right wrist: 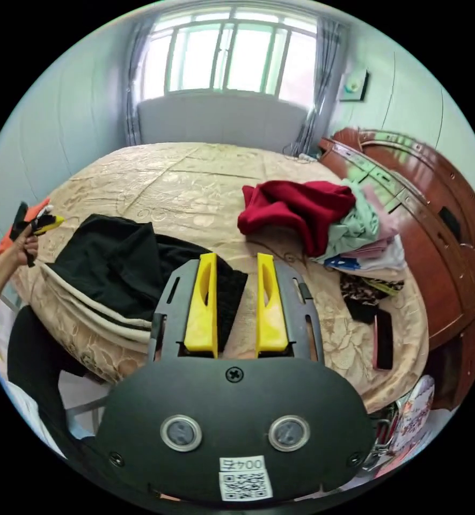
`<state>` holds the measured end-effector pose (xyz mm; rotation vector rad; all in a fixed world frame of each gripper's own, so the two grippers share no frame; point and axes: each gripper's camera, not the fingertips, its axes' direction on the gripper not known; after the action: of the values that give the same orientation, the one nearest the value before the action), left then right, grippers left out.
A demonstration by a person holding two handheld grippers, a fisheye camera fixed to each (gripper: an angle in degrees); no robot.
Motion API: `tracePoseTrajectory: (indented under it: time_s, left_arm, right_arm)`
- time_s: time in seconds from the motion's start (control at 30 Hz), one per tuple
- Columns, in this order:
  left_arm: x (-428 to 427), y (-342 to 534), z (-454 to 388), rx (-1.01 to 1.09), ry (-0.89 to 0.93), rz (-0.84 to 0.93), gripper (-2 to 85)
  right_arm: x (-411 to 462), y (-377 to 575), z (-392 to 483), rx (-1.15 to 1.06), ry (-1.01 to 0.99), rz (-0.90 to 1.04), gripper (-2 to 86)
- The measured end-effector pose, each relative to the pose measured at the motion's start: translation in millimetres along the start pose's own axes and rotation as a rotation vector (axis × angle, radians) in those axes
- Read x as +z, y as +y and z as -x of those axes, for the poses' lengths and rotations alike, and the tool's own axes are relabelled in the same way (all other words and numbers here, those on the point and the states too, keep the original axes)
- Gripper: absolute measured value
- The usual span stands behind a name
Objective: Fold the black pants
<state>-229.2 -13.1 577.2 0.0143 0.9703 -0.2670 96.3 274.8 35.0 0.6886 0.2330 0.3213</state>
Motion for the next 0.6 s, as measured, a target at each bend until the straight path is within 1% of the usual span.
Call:
tracePoseTrajectory:
  time_s: [0.03, 0.07, 0.1, 0.13, 0.17, 0.23, 0.27, 0.3, 0.33, 0.37, 0.4, 0.5, 0.6]
  left_arm:
    - [-4.0, 16.9, -9.1, 0.009, 0.028, 0.003, 1.5]
    - [-3.9, 25.8, -14.4, 0.018, 0.023, 0.009, 1.4]
    - [-1.5, 43.9, -25.1, 0.033, -0.014, 0.024, 1.2]
    - [1.3, 63.6, -36.6, 0.051, -0.070, 0.021, 1.0]
    - [3.1, 73.4, -42.5, 0.066, -0.099, 0.018, 0.8]
    - [20.0, 107.6, -63.5, 0.151, -0.286, 0.066, 0.6]
    - [26.6, 114.5, -67.1, 0.172, -0.332, 0.091, 0.5]
    - [42.4, 127.9, -73.5, 0.228, -0.408, 0.157, 0.5]
    - [52.6, 140.2, -80.5, 0.282, -0.470, 0.165, 0.4]
    - [53.3, 145.6, -85.2, 0.306, -0.495, 0.134, 0.4]
    - [57.6, 152.0, -92.8, 0.334, -0.525, 0.126, 0.4]
    - [66.3, 156.7, -105.4, 0.371, -0.534, 0.160, 0.3]
    - [69.7, 158.8, -111.6, 0.400, -0.540, 0.189, 0.3]
  right_arm:
    - [-0.5, -0.5, 8.7, 0.008, -0.049, 0.025, 11.2]
    - [1.4, -2.3, 26.4, 0.036, -0.158, 0.081, 10.7]
    - [1.5, -4.0, 50.6, 0.024, -0.208, 0.100, 9.6]
    - [0.6, -5.1, 65.2, -0.004, -0.210, 0.104, 8.7]
    - [-1.8, -8.7, 95.4, -0.057, -0.189, 0.106, 6.8]
    - [2.7, -16.2, 138.8, -0.143, -0.151, 0.157, 5.1]
    - [16.1, -19.2, 166.5, -0.221, -0.116, 0.236, 4.3]
    - [34.2, -18.1, 190.8, -0.295, -0.085, 0.319, 3.1]
    - [44.6, -16.4, 201.3, -0.325, -0.074, 0.369, 2.2]
    - [62.7, -11.3, 219.2, -0.366, -0.044, 0.439, 0.9]
    - [60.4, -10.1, 233.1, -0.377, 0.002, 0.343, 0.1]
    - [62.1, -22.7, 259.7, -0.442, 0.060, 0.360, -0.5]
    - [65.7, -36.5, 274.2, -0.512, 0.055, 0.373, -0.7]
